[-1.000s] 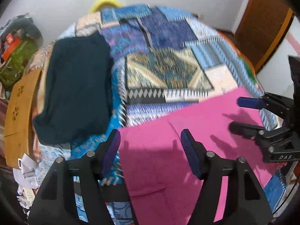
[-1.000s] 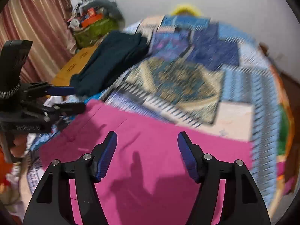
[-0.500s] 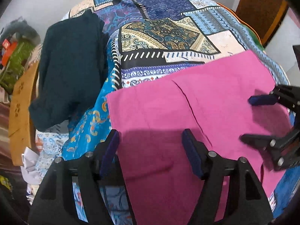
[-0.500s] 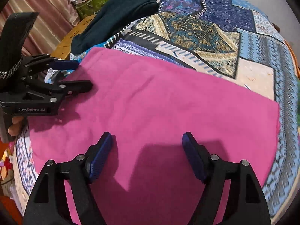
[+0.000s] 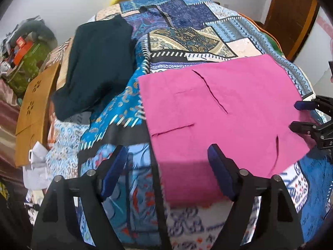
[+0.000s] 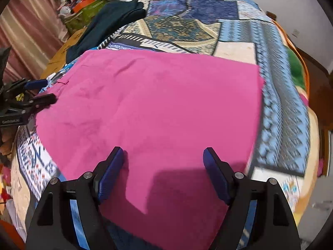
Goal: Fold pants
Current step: 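Lay the pink trousers flat on the quilt and open both grippers, then close the left gripper on the pink trousers' edge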
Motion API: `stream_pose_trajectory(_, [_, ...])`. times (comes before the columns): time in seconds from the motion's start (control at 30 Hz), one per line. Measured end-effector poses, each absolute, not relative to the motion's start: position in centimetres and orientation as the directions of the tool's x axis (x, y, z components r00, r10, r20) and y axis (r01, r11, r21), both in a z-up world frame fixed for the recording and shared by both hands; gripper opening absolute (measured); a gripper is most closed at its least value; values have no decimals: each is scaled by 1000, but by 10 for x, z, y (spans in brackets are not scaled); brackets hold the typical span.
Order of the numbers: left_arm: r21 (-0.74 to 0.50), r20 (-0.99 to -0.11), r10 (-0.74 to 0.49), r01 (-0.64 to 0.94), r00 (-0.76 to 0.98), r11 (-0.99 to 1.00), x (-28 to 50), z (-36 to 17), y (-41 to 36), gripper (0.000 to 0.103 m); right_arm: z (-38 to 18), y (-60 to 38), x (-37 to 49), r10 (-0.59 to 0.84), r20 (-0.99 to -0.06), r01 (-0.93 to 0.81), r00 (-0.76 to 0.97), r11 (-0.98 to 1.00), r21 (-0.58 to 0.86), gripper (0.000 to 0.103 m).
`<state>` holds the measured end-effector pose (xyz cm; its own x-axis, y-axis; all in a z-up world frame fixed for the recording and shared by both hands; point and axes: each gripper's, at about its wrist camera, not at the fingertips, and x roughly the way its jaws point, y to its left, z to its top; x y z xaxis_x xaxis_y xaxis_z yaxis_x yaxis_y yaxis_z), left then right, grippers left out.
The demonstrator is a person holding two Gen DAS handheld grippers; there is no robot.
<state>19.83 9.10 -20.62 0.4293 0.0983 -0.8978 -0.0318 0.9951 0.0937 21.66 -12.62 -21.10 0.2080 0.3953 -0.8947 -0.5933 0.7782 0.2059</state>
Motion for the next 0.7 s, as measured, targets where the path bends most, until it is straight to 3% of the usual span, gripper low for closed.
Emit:
stream_pose_trajectory(0.37, [102,-886,137,-102,442,990,167,-189,96,82,-198,-145,194,366,-882,-577,296,805,141,76])
stream_pose_trajectory(0.7, [-57,-847,30,-148,531,987,150,-148,85,81,-151,-109,181,509,-765,-622,394,761,185,76])
